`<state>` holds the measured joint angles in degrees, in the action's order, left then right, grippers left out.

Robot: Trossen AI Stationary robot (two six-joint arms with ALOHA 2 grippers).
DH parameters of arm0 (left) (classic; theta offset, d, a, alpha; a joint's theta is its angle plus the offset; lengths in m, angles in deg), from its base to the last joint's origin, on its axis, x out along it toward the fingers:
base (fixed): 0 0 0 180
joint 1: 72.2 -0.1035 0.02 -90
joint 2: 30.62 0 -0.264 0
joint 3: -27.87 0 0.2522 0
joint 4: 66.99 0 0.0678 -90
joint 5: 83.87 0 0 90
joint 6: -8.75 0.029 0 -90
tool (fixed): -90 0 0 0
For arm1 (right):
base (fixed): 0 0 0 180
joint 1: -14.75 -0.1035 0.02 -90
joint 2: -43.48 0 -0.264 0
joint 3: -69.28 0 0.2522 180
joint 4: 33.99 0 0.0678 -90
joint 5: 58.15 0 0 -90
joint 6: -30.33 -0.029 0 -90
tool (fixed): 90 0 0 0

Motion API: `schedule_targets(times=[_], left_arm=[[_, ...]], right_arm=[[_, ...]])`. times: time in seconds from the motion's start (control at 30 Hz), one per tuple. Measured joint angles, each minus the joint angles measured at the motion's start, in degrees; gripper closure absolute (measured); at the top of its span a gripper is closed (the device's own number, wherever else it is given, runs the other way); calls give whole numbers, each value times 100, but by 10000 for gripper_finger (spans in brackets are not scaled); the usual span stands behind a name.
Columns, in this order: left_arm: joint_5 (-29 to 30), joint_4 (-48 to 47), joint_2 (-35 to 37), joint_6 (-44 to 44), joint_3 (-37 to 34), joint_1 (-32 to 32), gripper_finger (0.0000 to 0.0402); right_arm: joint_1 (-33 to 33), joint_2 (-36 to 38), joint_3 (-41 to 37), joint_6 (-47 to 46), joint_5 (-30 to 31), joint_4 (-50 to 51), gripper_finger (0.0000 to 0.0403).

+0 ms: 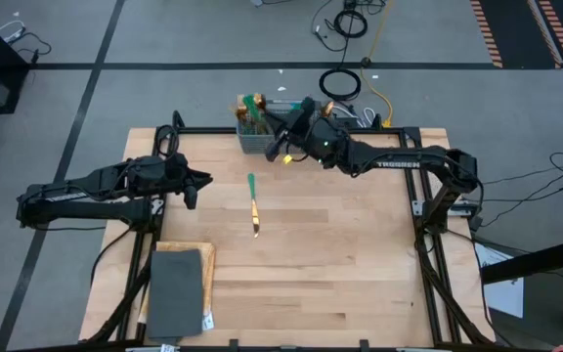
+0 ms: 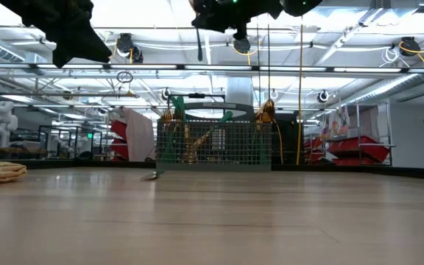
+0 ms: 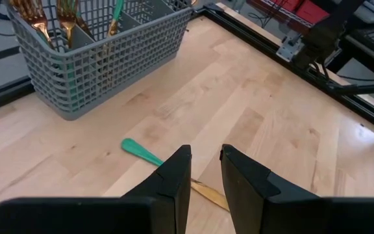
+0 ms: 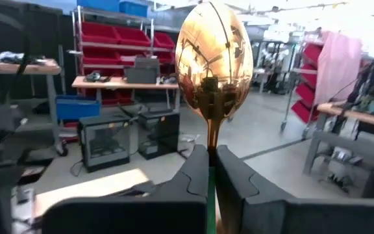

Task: Sort silverware
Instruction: Put the green spoon into the silverware basket

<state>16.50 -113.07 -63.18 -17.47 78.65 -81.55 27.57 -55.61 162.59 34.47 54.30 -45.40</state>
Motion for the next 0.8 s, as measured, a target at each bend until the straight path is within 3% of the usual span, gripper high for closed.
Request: schedule_targets(times=[0.33,0.8], left_arm=[[75,-11,0,-1,0,-2,311],[214,-24,-2,3,0,-2,311]], right_arm=[[634,521,-1,551,-67,530,403],[1655,619,-183,512,-852,707,403]])
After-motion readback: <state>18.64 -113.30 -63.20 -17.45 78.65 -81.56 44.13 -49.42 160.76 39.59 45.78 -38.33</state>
